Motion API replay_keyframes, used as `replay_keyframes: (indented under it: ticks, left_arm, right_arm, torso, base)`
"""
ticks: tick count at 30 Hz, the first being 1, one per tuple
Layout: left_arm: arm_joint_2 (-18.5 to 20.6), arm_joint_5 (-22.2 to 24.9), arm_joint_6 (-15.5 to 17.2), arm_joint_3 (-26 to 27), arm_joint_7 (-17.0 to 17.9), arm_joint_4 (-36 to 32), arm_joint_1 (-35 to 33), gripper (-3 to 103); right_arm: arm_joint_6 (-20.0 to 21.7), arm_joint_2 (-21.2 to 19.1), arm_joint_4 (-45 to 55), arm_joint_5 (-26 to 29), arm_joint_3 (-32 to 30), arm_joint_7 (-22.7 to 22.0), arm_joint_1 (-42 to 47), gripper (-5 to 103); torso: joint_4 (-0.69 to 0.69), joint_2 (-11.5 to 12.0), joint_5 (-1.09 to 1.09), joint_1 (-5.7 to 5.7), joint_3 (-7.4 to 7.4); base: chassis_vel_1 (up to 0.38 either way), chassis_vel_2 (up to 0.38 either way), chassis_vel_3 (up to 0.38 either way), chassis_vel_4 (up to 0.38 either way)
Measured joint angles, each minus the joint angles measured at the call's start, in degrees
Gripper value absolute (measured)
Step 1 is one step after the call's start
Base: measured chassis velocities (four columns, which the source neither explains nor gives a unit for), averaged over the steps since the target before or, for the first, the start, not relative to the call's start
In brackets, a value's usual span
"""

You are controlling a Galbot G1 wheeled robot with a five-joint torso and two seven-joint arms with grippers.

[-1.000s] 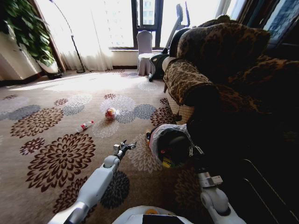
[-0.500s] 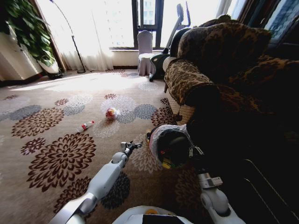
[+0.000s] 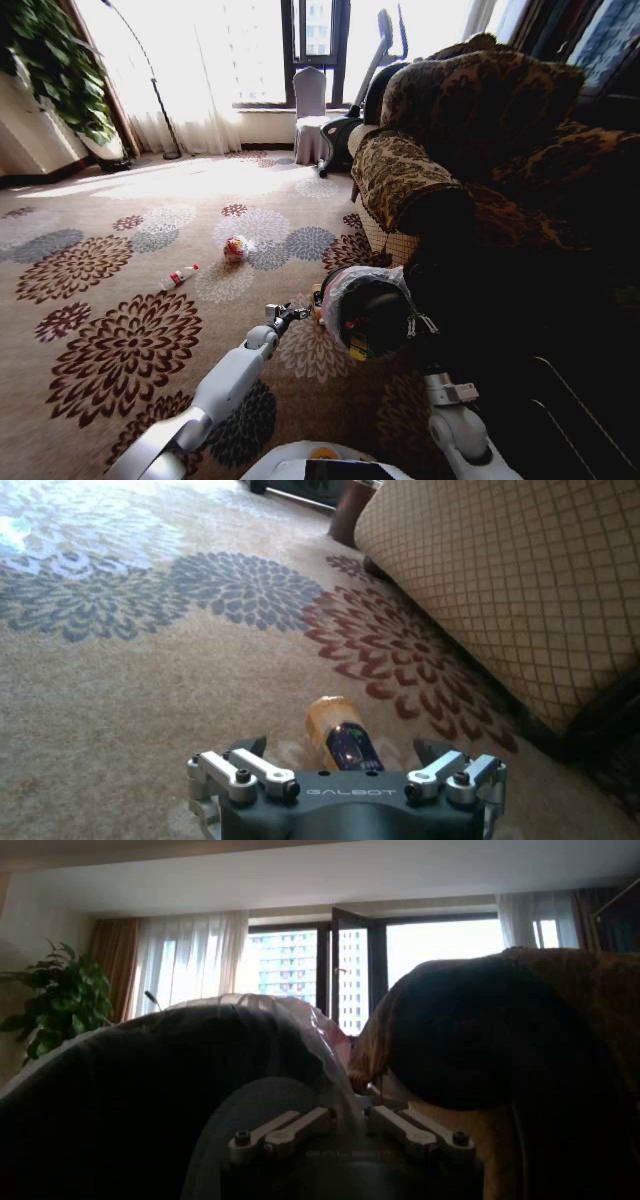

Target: Pick up the trash from the ground and place it into the trash bin.

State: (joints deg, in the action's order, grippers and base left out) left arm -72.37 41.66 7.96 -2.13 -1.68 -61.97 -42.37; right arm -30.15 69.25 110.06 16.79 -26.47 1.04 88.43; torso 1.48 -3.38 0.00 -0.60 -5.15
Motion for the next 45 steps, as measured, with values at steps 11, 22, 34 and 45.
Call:
replay_keyframes:
  ticks: [11, 22, 34, 45]
  left_arm:
    - [-1.21, 8.64, 7.0, -4.18, 6.05, 1.81, 4.39, 99]
    - [-8.07, 9.6, 9.04, -5.02, 9.02, 12.78, 9.94, 98]
    - [-14.38, 4.44, 9.73, -5.61, 6.67, 21.66, 12.84, 98]
    - [-20.02, -2.32, 6.81, -1.12, 4.05, 35.0, 16.43, 99]
  right_arm:
    - [-1.74, 0.8, 0.08, 0.36, 0.28, 0.0, 1.0, 0]
    - [-1.04, 0.71, 0.46, -0.03, -1.35, 0.01, 2.94, 0]
    - [-0.94, 1.44, 0.08, -0.72, -1.26, 0.0, 3.08, 0]
    - [-2.02, 2.99, 0.16, -1.24, -1.51, 0.0, 4.49, 0]
  torso:
    - [-0.01, 0.0, 0.01, 0.02, 0.02]
    - [0.0, 0.0, 0.01, 0.01, 0.0]
    - [0.01, 0.0, 0.01, 0.01, 0.0]
    - [0.0, 0.0, 0.02, 0.01, 0.0]
  base:
    - [-0.052, 0.057, 0.04, -0.063]
    - [0.0, 0.0, 0.0, 0.0]
    - [0.0, 0.0, 0.0, 0.0]
    - [0.0, 0.0, 0.0, 0.0]
